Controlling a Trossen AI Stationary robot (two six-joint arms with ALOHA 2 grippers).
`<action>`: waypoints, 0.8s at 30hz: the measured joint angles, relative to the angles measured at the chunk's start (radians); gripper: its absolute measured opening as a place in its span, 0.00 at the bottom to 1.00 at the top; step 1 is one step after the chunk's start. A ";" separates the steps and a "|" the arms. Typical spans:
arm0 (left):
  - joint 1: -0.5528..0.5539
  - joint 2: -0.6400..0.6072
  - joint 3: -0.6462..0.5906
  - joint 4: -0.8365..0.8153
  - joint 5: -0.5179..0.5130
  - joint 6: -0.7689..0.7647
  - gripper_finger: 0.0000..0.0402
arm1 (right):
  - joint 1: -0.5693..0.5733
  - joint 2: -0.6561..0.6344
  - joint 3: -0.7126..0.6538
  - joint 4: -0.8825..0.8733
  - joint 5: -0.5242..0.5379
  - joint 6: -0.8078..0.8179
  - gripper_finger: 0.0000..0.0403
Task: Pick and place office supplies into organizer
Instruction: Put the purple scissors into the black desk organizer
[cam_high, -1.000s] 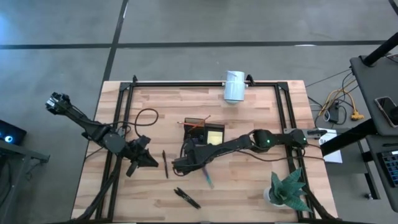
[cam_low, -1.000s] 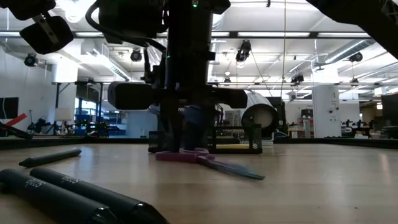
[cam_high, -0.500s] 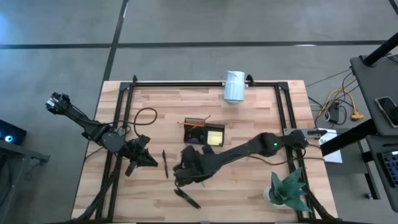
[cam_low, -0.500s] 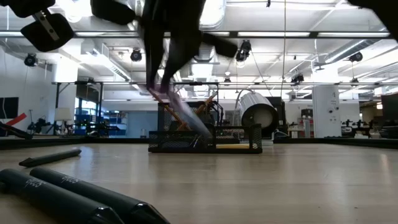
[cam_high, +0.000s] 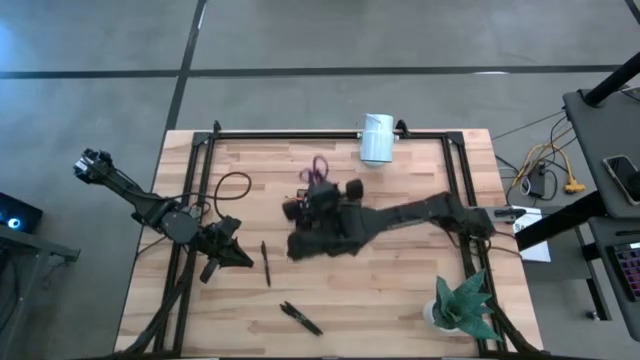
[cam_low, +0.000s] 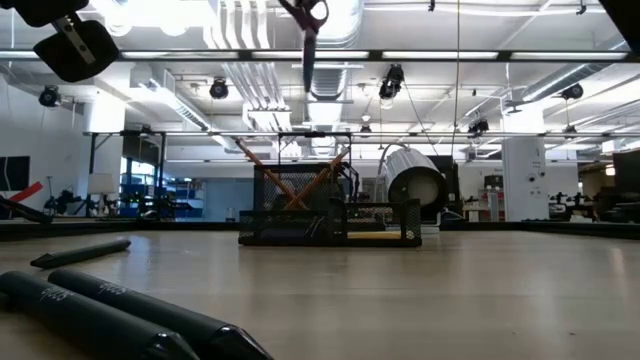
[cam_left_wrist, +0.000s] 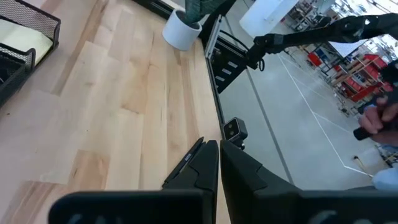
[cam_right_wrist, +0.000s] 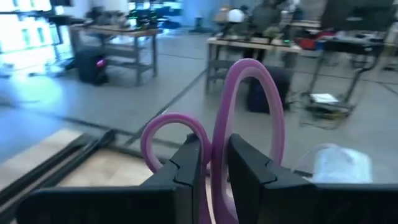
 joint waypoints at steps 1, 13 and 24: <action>0.000 0.000 0.000 0.000 0.000 0.000 0.00 | -0.018 -0.005 0.000 0.001 0.003 -0.003 0.11; 0.000 0.005 -0.001 -0.001 0.000 -0.002 0.00 | -0.141 0.102 -0.033 0.017 0.058 0.095 0.11; -0.001 0.002 -0.001 -0.017 0.028 -0.002 0.00 | -0.132 0.220 -0.039 0.078 0.077 0.211 0.02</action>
